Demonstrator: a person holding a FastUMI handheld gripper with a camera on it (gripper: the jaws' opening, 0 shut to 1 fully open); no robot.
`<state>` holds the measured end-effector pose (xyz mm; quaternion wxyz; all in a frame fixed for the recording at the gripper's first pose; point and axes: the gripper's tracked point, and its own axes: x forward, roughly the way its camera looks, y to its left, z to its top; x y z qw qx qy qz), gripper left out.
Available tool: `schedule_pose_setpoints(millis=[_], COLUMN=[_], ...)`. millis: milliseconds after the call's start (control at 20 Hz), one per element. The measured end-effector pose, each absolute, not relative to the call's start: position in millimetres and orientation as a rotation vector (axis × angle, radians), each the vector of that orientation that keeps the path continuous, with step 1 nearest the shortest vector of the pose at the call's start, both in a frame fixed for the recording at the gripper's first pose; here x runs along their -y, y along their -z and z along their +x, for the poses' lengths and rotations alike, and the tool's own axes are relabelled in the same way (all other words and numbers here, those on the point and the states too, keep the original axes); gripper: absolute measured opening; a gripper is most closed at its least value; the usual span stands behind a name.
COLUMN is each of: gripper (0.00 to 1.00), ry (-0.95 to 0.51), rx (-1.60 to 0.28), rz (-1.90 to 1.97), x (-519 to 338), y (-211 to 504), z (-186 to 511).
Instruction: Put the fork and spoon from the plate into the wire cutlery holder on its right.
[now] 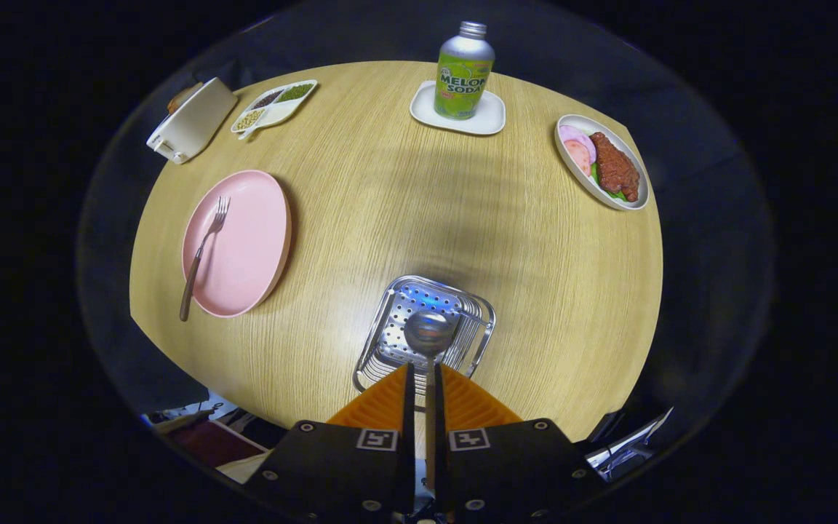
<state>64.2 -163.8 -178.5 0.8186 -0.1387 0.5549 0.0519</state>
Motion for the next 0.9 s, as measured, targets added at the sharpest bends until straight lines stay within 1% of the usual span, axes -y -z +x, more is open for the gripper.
schedule_pose_setpoints(millis=[100, 150, 200, 350, 500, 550, 750, 900], gripper=[0.16, 0.22, 0.31, 0.64, 0.97, 1.0, 1.0, 1.0], ry=[-0.098, -0.09, -0.085, -0.084, -0.109, -0.112, -0.118, -0.172], rx=[-1.147, -1.129, -1.103, -1.013, -0.882, -0.836, -0.654, -0.57], rz=[-0.283, -0.281, -0.274, -0.238, -0.247, -0.252, -0.273, -0.258], x=[161, 161, 158, 140, 110, 100, 49, -5], y=[170, 166, 162, 146, 126, 120, 99, 107], z=[66, 65, 66, 67, 71, 72, 73, 73])
